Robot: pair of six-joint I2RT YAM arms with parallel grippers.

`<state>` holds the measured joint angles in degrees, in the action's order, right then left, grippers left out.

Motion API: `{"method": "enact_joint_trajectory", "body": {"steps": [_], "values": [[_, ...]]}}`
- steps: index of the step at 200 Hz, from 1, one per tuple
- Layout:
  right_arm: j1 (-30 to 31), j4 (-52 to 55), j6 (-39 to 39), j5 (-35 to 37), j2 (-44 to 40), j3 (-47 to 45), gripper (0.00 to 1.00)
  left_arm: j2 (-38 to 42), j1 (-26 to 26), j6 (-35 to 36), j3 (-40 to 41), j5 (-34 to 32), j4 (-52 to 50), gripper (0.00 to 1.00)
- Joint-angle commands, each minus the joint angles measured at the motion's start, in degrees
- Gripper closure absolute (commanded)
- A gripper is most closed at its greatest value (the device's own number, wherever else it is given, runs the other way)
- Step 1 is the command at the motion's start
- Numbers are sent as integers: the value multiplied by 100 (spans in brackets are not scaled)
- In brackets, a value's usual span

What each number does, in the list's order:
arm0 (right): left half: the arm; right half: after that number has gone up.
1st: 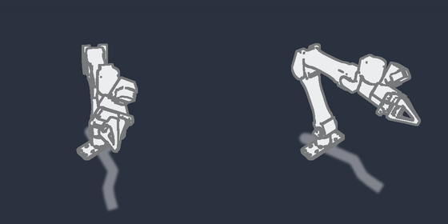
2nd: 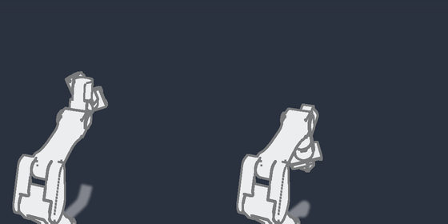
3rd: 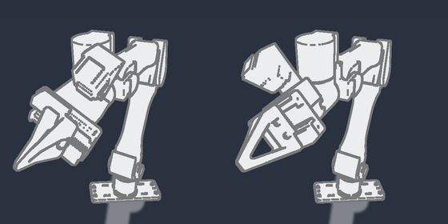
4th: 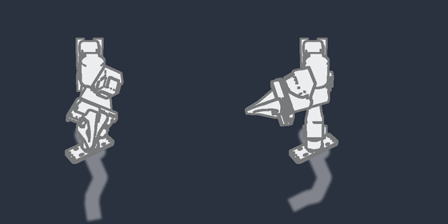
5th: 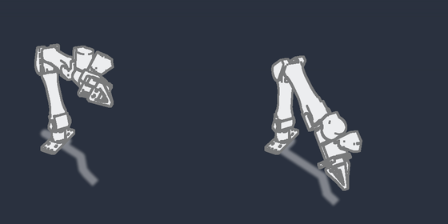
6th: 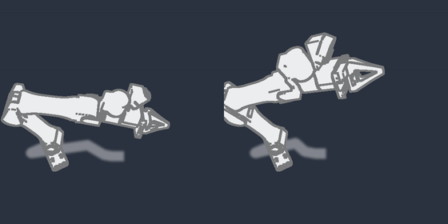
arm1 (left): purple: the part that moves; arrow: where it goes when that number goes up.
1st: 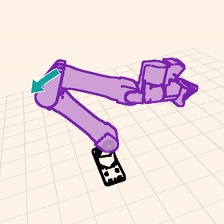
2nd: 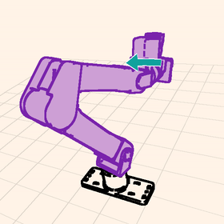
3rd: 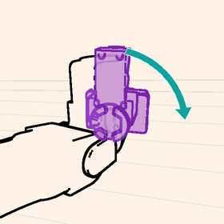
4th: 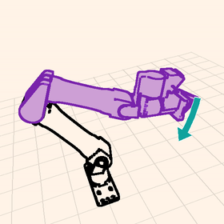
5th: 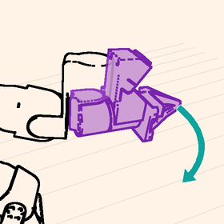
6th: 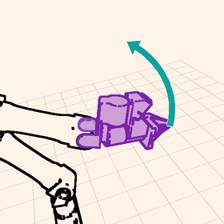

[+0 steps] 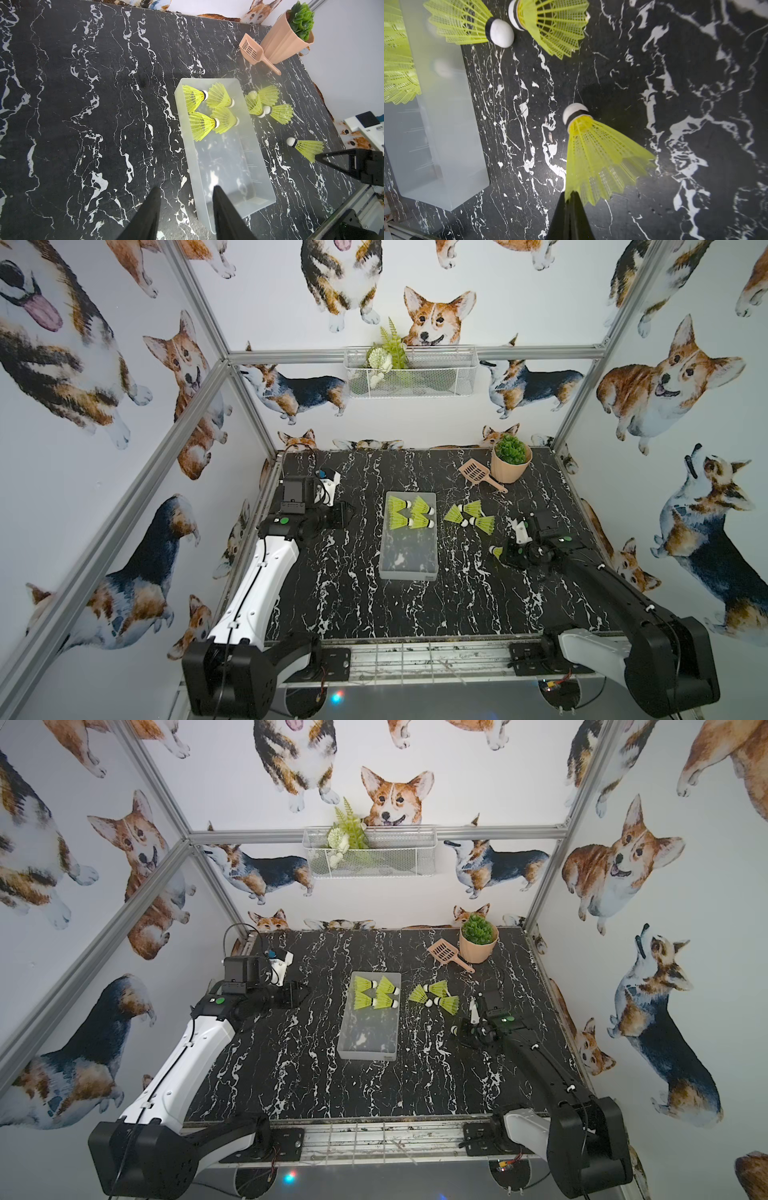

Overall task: Put the shuttlecocks into the storage box
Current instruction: Adjust the shuttlecock at the center of the board.

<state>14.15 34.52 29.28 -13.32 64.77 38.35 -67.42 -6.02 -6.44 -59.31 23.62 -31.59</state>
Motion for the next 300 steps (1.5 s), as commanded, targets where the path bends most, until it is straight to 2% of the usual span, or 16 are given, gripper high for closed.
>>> {"method": "enact_joint_trajectory", "body": {"steps": [1,45,83,122,165,196,215,239,253,280,300], "values": [[274,-287,350,143,-17,-123,89,21,-3,19,-3,-4,85,55],[757,-600,279,-66,363,-70,80,27,4,41,-7,-37,62,55],[935,-792,-14,-402,1018,220,64,31,4,37,-2,-23,70,55],[1109,-971,-285,-613,1646,717,54,36,3,-14,16,-6,123,55],[1137,-1067,-647,-958,2269,1371,50,53,4,-20,31,-15,127,55],[1134,-1062,-888,-1351,2156,1688,47,36,4,-15,33,-2,134,55],[1134,-965,-994,-1110,1829,1745,44,27,4,-33,33,19,140,55],[1057,-657,-1122,2,1489,1626,40,18,-2,-51,34,29,162,55],[822,-481,-1161,336,1428,1543,39,27,4,-46,42,29,161,55],[263,-372,-1298,133,1357,1288,38,45,2,-49,42,20,162,55],[138,-245,-1502,-116,1452,1252,33,45,5,-51,42,3,162,55]]}}
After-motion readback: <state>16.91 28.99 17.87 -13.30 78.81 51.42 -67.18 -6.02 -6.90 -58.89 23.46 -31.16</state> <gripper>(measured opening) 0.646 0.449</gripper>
